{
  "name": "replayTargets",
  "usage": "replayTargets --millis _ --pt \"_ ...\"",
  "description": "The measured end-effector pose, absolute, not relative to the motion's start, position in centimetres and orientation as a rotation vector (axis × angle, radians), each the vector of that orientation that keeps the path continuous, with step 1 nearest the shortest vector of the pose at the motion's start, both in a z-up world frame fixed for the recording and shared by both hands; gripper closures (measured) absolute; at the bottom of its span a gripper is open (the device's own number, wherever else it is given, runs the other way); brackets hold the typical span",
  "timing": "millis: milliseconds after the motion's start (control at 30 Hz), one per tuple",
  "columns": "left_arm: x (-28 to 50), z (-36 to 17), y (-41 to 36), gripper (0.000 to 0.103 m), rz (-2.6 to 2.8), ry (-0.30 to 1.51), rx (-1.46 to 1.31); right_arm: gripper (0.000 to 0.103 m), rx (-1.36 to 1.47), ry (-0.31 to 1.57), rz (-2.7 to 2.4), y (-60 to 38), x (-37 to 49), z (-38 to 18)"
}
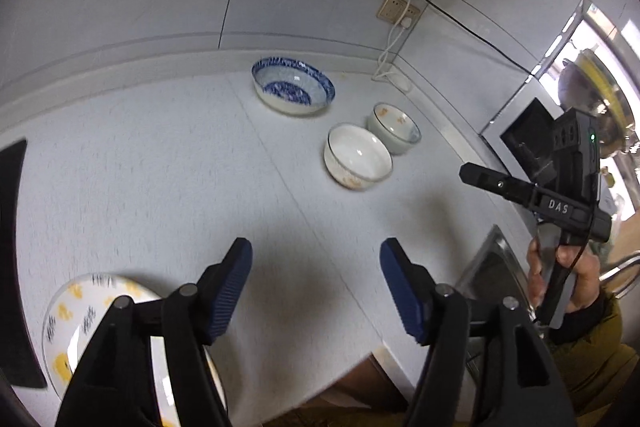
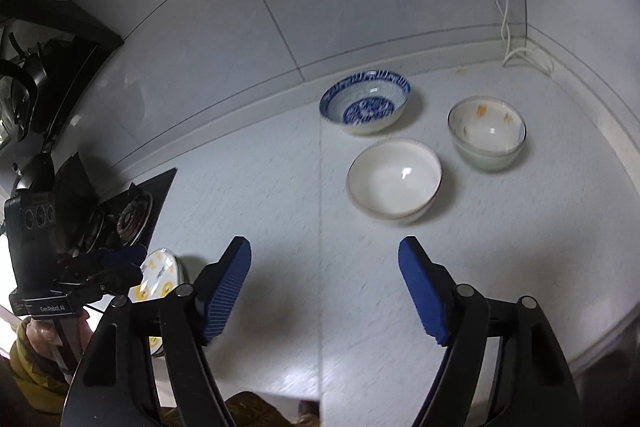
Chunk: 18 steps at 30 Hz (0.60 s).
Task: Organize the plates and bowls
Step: 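Move both grippers to the blue-and-white floral bowl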
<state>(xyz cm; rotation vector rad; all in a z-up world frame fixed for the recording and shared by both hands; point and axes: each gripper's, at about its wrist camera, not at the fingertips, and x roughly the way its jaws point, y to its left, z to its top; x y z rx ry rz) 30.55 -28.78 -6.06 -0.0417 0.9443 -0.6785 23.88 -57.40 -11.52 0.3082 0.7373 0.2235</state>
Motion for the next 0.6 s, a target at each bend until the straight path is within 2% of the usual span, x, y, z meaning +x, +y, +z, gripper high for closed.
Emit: replayTargets --millis 300,400,600 --pt "38.3 -7.3 -34.6 0.026 -0.508 0.948 0.053 0.024 0.243 0.774 0.261 -59.8 34.9 -11.5" --pt "41.6 -8.0 -35.5 0.021 -0.490 0.966 0.033 0.023 0.226 0.807 0.265 -59.9 38.6 -11.9" --pt "49.7 -10.3 -37.3 0.017 -0.429 1.005 -0.029 0.022 0.300 0.899 0.246 -61.4 46.7 -13.7"
